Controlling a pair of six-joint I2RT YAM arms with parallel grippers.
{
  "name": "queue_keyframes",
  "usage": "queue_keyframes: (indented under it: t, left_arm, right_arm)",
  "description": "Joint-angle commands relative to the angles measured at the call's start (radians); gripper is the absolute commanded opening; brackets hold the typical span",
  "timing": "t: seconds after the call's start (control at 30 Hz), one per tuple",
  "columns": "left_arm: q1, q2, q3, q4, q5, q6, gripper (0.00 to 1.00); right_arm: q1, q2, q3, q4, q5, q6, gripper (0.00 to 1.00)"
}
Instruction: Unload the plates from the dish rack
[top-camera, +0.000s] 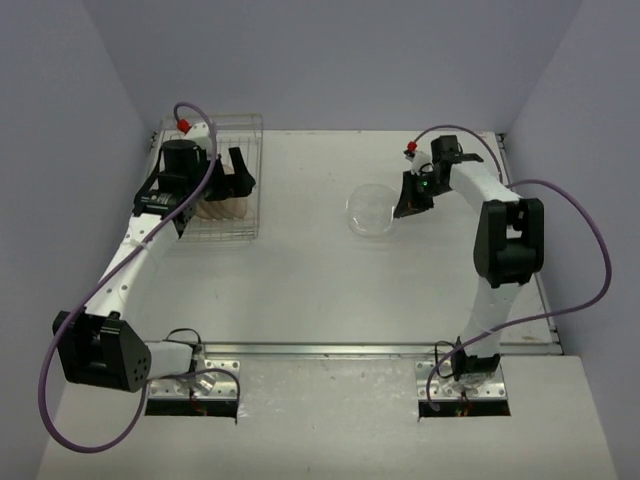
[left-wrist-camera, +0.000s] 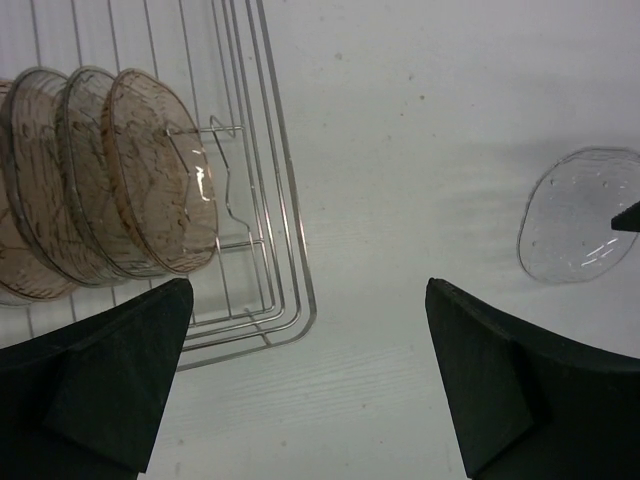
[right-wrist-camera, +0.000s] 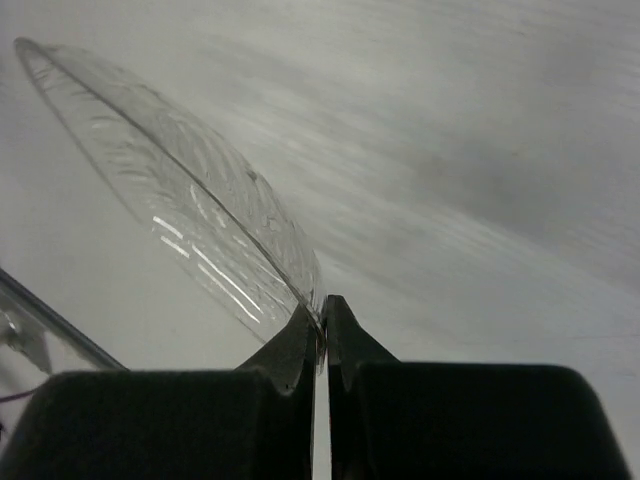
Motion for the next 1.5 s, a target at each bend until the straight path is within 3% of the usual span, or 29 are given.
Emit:
queue_keyframes:
  t: [0.0,0.23,0.6,0.77,1.0,1.1,1.13,1.2,1.47]
  left_arm:
    - [-0.002,-0.047,0.026,0.006,-0.114,0.093,1.0]
    - [0.025,-0.05,0.012,-0.002,-0.153,0.109,1.0]
    - [0.044,-0.015,-0.004,-0.018,-0.157,0.115,1.0]
    - [0.044,0.013,-0.009,-0.027,-0.17,0.1,1.0]
    - [0.044,0.081,0.059,-0.039,-0.246,0.075,1.0]
    - [0.044,0.132,0.117,-0.05,-0.289,0.065,1.0]
    - [0.044,0.134,0.136,-0.056,-0.291,0.064,1.0]
    - [0.044,0.185,0.223,-0.091,-0.353,0.047,0.99]
    - [-0.042,0.317,0.389,-0.155,-0.644,0.058,0.75]
  right_arm:
    - [-0.086,0.158,0.137,-0.24,-0.003,-0.268,0.0]
    - [-0.199,0.333,0.364,-0.332,0.021,-0.352,0.0]
    - [-0.223,0.426,0.489,-0.407,0.101,-0.349,0.02]
    - [-0.223,0.439,0.512,-0.409,0.127,-0.317,0.16]
    - [-0.223,0.453,0.575,-0.407,0.203,-0.293,0.23]
    - [-0.223,0.435,0.58,-0.407,0.204,-0.29,0.37]
    - [-0.223,0.434,0.581,-0.407,0.204,-0.287,0.37]
    - [-0.223,0.409,0.583,-0.407,0.19,-0.274,0.52]
    - [-0.221,0.214,0.532,-0.367,0.072,-0.185,0.84]
